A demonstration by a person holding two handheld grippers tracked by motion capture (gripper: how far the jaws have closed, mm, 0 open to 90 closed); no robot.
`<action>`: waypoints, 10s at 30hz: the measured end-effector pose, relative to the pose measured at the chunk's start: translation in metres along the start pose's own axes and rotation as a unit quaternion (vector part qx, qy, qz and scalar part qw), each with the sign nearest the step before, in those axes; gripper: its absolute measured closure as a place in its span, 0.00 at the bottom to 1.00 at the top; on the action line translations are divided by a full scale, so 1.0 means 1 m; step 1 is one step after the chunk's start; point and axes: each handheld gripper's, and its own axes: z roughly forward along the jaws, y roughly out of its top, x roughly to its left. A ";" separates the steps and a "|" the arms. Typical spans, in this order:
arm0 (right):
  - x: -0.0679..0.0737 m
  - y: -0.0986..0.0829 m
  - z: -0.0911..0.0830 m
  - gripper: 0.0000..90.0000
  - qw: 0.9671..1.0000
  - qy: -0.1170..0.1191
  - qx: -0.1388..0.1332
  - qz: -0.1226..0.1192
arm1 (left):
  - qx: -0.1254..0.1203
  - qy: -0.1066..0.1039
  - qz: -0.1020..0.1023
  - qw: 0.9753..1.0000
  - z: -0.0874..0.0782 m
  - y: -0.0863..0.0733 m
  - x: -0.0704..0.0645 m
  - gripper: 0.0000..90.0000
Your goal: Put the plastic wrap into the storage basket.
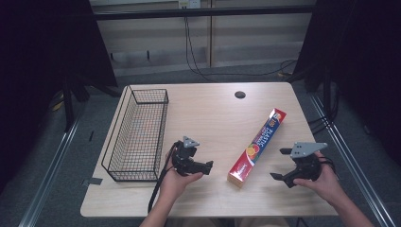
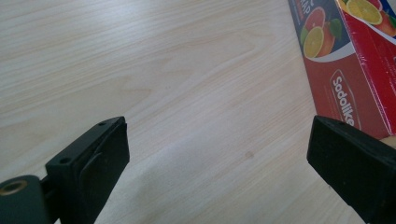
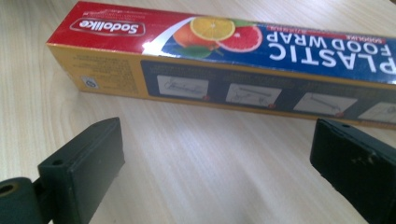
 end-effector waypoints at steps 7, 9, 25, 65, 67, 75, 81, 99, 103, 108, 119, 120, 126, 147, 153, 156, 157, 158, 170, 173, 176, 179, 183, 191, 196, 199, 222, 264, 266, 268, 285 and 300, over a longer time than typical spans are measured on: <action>-0.007 0.007 0.006 0.04 1.000 0.001 0.014 0.006 | 0.005 -0.001 -0.002 1.000 -0.005 -0.004 0.003 0.07; -0.014 0.016 0.006 0.03 1.000 0.004 0.012 -0.006 | 0.003 0.000 -0.006 1.000 -0.006 -0.006 0.003 0.07; -0.049 0.062 0.034 0.02 0.993 0.033 0.079 -0.082 | 0.008 -0.012 0.001 1.000 -0.011 -0.007 -0.002 0.08; -0.070 0.090 0.082 0.00 0.951 0.168 0.135 -0.221 | 0.018 -0.026 -0.002 0.999 -0.003 -0.003 -0.002 0.10; -0.068 0.089 0.085 0.00 0.946 0.182 0.136 -0.233 | 0.020 -0.029 -0.002 0.999 -0.003 -0.003 -0.001 0.10; -0.057 0.085 0.098 0.07 0.937 0.165 0.143 -0.272 | 0.017 -0.025 -0.004 1.000 -0.006 -0.003 0.003 0.10; -0.064 0.099 0.092 0.44 0.952 0.160 0.159 -0.206 | 0.018 -0.020 -0.006 1.000 -0.008 -0.004 0.007 0.10; -0.073 0.090 0.081 0.21 0.964 0.109 0.220 -0.101 | 0.023 -0.014 -0.006 1.000 -0.008 -0.006 0.007 0.10; -0.078 0.082 0.079 0.17 0.965 0.107 0.227 -0.073 | 0.020 -0.013 -0.011 1.000 -0.007 -0.005 0.005 0.10; -0.083 0.074 0.075 0.26 0.964 0.119 0.224 -0.078 | 0.023 -0.016 -0.005 1.000 -0.008 -0.005 0.006 0.10; -0.084 0.066 0.069 0.39 0.965 0.131 0.208 -0.089 | 0.026 -0.010 -0.008 1.000 -0.006 -0.008 0.009 0.10; -0.085 0.066 0.069 0.39 0.966 0.131 0.204 -0.095 | 0.027 -0.009 -0.008 1.000 -0.006 -0.008 0.009 0.10; -0.080 0.065 0.069 0.40 0.966 0.117 0.207 -0.105 | 0.023 -0.004 -0.011 1.000 -0.006 -0.007 0.010 0.10; -0.044 0.076 0.051 0.50 0.974 0.111 0.183 -0.068 | 0.001 -0.008 0.025 1.000 -0.024 0.037 0.013 0.09; -0.045 0.088 0.039 0.50 0.980 0.116 0.145 -0.073 | 0.004 -0.058 0.048 0.997 -0.028 0.072 0.013 0.02; -0.044 0.093 0.037 0.50 0.979 0.121 0.142 -0.077 | 0.000 -0.064 0.057 0.996 -0.027 0.080 0.012 0.01; -0.045 0.095 0.036 0.50 0.979 0.122 0.142 -0.081 | 0.000 -0.068 0.057 0.996 -0.027 0.084 0.011 0.01; -0.044 0.096 0.035 0.50 0.980 0.121 0.139 -0.080 | 0.001 -0.074 0.062 0.995 -0.028 0.088 0.011 0.01; -0.038 0.113 0.030 0.51 0.977 0.137 0.126 -0.102 | 0.031 -0.117 0.200 0.972 -0.016 0.119 -0.012 0.05; -0.033 0.118 0.029 0.51 0.976 0.141 0.121 -0.115 | 0.052 -0.122 0.229 0.964 -0.008 0.124 -0.022 0.06; -0.031 0.122 0.028 0.50 0.974 0.145 0.120 -0.127 | 0.063 -0.134 0.243 0.959 -0.002 0.124 -0.029 0.08; -0.028 0.125 0.029 0.51 0.972 0.152 0.120 -0.135 | 0.101 -0.135 0.296 0.940 0.007 0.121 -0.038 0.08; -0.025 0.129 0.031 0.50 0.969 0.154 0.125 -0.144 | 0.114 -0.135 0.305 0.936 0.013 0.120 -0.045 0.09; -0.022 0.134 0.032 0.50 0.967 0.163 0.119 -0.158 | 0.127 -0.152 0.320 0.927 0.020 0.123 -0.052 0.20; -0.020 0.136 0.034 0.50 0.964 0.173 0.112 -0.165 | 0.141 -0.164 0.330 0.919 0.025 0.124 -0.058 0.30; -0.020 0.137 0.033 0.50 0.964 0.178 0.107 -0.166 | 0.154 -0.174 0.340 0.911 0.029 0.124 -0.061 0.34; -0.039 0.129 0.036 0.14 0.965 0.195 0.106 -0.139 | 0.203 -0.159 0.276 0.926 0.018 0.120 -0.068 0.48; -0.037 0.103 0.022 0.02 0.996 0.052 0.055 -0.036 | 0.214 -0.054 0.112 0.969 -0.009 0.119 -0.001 0.48; -0.035 0.101 0.023 0.02 0.997 0.053 0.056 -0.033 | 0.205 -0.051 0.108 0.972 -0.010 0.119 -0.001 0.48; -0.034 0.098 0.023 0.02 0.997 0.055 0.051 -0.027 | 0.210 -0.052 0.107 0.970 -0.011 0.121 0.002 0.48; -0.024 0.082 0.028 0.01 0.998 0.043 0.044 -0.007 | 0.199 -0.013 0.059 0.978 -0.025 0.122 0.020 0.48; -0.025 0.069 0.027 0.01 0.999 0.035 0.012 0.022 | 0.192 0.008 0.031 0.981 -0.040 0.124 0.036 0.48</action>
